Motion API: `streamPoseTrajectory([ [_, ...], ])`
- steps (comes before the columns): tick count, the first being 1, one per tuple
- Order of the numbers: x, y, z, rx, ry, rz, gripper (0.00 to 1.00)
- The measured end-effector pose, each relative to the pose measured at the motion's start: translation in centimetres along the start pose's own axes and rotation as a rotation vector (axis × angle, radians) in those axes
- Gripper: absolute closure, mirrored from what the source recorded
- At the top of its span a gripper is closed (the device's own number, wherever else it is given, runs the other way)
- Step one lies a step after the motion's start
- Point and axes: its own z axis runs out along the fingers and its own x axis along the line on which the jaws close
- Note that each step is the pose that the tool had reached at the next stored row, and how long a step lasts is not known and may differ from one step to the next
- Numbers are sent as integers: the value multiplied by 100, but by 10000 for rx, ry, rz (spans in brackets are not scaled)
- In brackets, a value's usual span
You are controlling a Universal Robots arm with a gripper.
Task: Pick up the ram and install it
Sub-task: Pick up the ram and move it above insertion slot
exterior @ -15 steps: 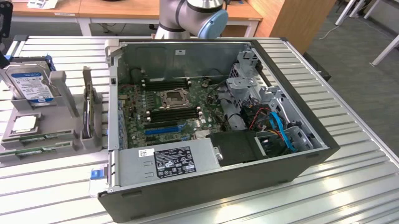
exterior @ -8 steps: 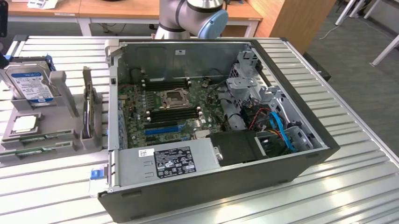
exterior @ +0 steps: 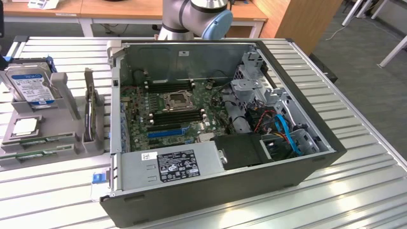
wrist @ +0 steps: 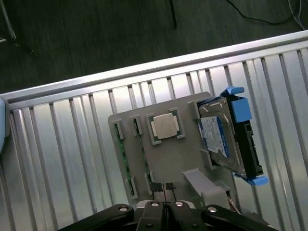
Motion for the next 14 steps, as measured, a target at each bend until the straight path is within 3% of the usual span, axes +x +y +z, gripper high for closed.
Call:
streamPoseTrajectory([
  [8,0,0,0,-28,54,-1192,90],
  [14,0,0,1,-30,58,-1272,90],
])
